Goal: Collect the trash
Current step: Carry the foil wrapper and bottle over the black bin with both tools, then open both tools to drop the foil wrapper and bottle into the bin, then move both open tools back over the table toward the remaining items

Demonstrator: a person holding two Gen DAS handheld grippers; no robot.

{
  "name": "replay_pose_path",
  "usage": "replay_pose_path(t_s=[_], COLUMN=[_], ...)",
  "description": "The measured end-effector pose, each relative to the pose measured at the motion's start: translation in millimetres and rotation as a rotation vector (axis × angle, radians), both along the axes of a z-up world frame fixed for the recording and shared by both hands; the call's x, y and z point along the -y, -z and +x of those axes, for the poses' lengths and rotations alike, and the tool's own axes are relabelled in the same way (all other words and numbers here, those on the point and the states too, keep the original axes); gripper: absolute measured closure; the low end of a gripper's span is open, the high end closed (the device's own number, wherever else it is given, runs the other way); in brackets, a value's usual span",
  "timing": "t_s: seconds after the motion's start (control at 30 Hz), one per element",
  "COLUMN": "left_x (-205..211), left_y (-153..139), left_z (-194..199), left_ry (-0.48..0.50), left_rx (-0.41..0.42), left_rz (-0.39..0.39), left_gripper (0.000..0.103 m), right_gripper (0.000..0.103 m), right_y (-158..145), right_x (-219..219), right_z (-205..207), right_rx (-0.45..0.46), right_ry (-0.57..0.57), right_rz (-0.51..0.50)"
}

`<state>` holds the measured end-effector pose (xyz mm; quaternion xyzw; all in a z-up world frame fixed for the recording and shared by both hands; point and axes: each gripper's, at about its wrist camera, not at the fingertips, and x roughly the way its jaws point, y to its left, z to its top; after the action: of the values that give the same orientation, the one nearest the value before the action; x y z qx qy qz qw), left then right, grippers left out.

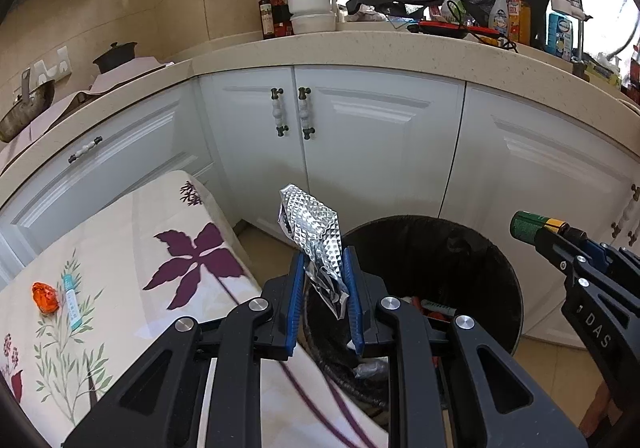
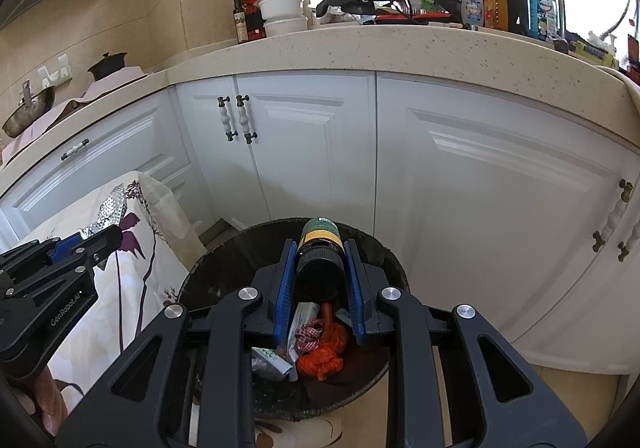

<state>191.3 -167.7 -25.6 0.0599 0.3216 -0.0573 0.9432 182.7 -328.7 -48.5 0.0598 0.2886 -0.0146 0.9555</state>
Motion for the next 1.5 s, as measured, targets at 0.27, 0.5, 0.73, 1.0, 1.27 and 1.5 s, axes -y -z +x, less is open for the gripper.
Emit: replay_pose_path(t_s=[0.27, 0.5, 0.73, 1.0, 1.27, 1.5], left_x=[-1, -10, -27, -67, -143, -221], left_y=[5, 1, -10, -16, -11, 0], left_z=[8, 5, -4, -16, -38, -63], left_ry=[-0.012, -0.026, -0.052, -0.13, -0.288, -0.452], left_rx=[-0.003, 0.007, 0.039, 0.059, 0.058, 0.035], left_rz=[-0.01, -0.032, -0.034, -0.02, 0.008, 0.019], left_gripper=[0.053, 0.042, 0.031, 0.027, 0.022, 0.021], right_gripper=[0.054, 0.049, 0.046, 0.041, 0.038, 0.038], right_y=[6, 2, -4, -10, -16, -17], right_x=[1, -4, -14, -42, -96, -167], right_z=[6, 1, -3, -4, 1, 7], right_rx=[0.008, 0.017, 0.032, 0.044, 0.05, 0.032], right_ry=[0.04, 0.046, 0.043, 0.002, -0.105, -0.252], right_rz=[0.0, -0.011, -0.016, -0.007, 0.008, 0.016])
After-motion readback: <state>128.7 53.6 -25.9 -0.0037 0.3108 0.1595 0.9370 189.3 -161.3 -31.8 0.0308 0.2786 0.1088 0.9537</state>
